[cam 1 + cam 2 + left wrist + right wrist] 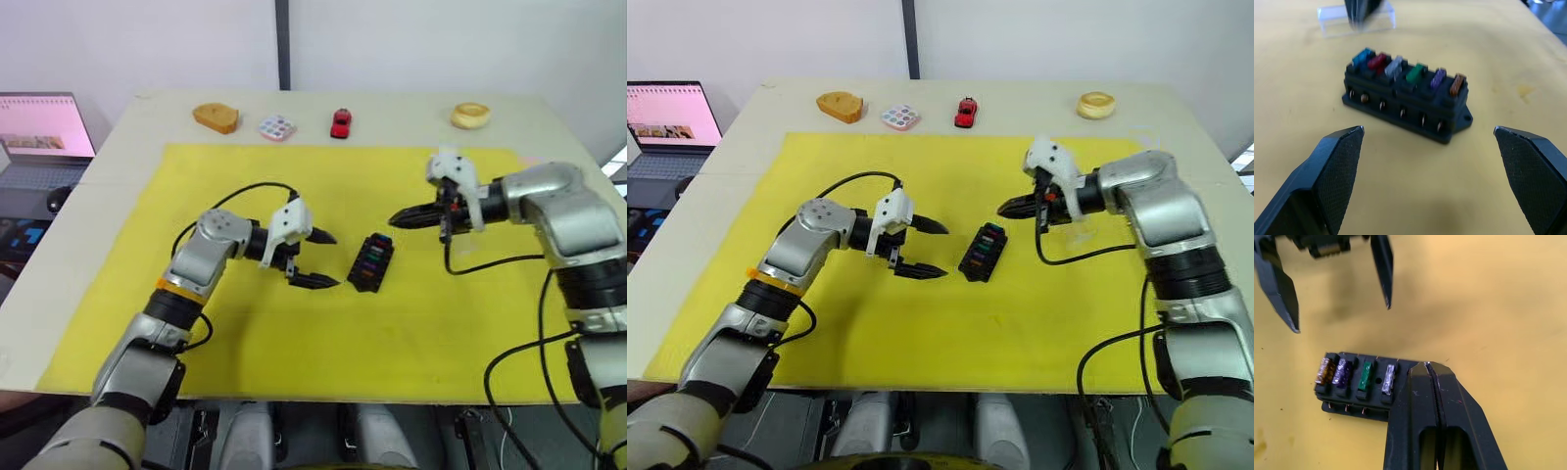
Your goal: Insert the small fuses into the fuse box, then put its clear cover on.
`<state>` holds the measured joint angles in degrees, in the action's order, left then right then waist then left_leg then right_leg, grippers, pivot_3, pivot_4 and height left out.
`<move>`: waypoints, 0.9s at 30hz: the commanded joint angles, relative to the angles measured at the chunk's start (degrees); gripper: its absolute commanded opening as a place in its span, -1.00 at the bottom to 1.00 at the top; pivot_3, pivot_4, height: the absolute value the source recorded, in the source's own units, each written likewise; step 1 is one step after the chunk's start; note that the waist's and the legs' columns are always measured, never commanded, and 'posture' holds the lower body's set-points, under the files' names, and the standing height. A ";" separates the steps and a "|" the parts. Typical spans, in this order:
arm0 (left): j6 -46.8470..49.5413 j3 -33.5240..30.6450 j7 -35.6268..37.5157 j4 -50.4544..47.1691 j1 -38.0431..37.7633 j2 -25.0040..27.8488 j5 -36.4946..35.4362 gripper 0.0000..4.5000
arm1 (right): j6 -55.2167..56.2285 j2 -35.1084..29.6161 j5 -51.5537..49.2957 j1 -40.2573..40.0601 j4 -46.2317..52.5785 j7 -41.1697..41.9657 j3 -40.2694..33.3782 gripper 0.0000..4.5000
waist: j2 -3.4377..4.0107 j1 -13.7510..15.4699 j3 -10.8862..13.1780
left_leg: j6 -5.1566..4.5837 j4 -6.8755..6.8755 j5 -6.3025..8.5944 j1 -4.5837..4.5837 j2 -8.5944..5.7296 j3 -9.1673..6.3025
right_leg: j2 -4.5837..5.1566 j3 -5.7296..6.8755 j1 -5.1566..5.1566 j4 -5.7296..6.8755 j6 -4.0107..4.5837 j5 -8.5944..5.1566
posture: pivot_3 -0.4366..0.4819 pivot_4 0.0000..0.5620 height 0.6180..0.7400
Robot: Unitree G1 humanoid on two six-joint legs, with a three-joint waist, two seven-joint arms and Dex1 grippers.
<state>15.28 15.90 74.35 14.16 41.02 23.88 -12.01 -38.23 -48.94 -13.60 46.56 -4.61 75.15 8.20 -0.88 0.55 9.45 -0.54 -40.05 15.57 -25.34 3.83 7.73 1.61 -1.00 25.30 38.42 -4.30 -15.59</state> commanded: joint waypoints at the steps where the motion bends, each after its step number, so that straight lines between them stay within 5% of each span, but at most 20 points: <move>1: 2.16 -3.69 -0.63 -6.98 -2.18 3.32 -2.53 1.00 | -1.36 -5.20 -1.87 -3.48 6.29 -0.53 -5.37 -0.99 | 0.00 0.18 0.00 | -0.02 0.00 0.01 0.01 0.00 -0.03 | 0.00 0.01 -0.04 0.00 0.00 0.00 | -0.05 -0.47 1.00; 3: 3.51 -5.19 -0.56 -9.72 -3.80 5.65 -3.59 1.00 | -2.63 -8.67 -2.56 -6.72 8.87 -1.15 -8.21 -0.99 | 0.00 0.19 0.00 | -0.04 0.00 0.03 0.00 -0.01 -0.03 | 0.05 0.02 -0.05 -0.02 0.01 0.00 | -0.05 -0.47 1.00; 6: 5.41 -7.87 -0.89 -14.06 -6.30 9.84 -4.94 1.00 | -4.99 -13.99 -3.99 -14.00 13.55 -1.60 -13.99 -0.64 | 0.00 0.13 0.00 | -0.05 -0.02 0.03 0.01 -0.02 -0.01 | 0.07 0.00 -0.05 -0.01 0.00 0.00 | -0.05 -0.47 1.00; 13: 11.80 -15.49 -2.96 -22.84 -11.95 19.57 -9.15 1.00 | -11.52 -20.17 -7.52 -31.80 23.18 -3.01 -30.15 0.88 | 0.01 -0.16 -0.01 | -0.11 0.02 0.07 0.14 0.03 -0.04 | 0.04 0.00 -0.14 0.01 0.00 -0.01 | -0.05 -0.47 1.00; 20: 14.45 -19.74 -4.82 -26.85 -16.18 24.03 -12.14 1.00 | -15.13 -19.93 -8.27 -42.60 27.14 -5.33 -39.56 0.95 | 0.01 0.15 -0.01 | -0.21 0.02 0.13 0.30 0.01 -0.05 | 0.06 0.01 -0.35 -0.03 0.00 -0.02 | -0.05 -0.47 1.00; 27: 15.52 -13.97 -10.34 -29.51 -13.45 16.92 -12.34 1.00 | -16.58 -13.55 -7.95 -28.22 20.28 -17.23 -25.28 0.95 | 0.00 -0.10 0.00 | -0.24 0.07 0.15 0.74 -0.01 -0.03 | 0.04 -0.02 -0.76 -0.12 0.03 -0.03 | -0.05 -0.47 1.00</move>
<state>30.73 -0.01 65.60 -13.07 26.00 42.22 -23.89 -53.55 -63.76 -21.56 15.07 17.59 61.12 -19.93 -0.88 0.45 9.45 -0.78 -39.97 15.73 -24.55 3.83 7.71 1.64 -1.03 24.50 38.29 -4.27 -15.62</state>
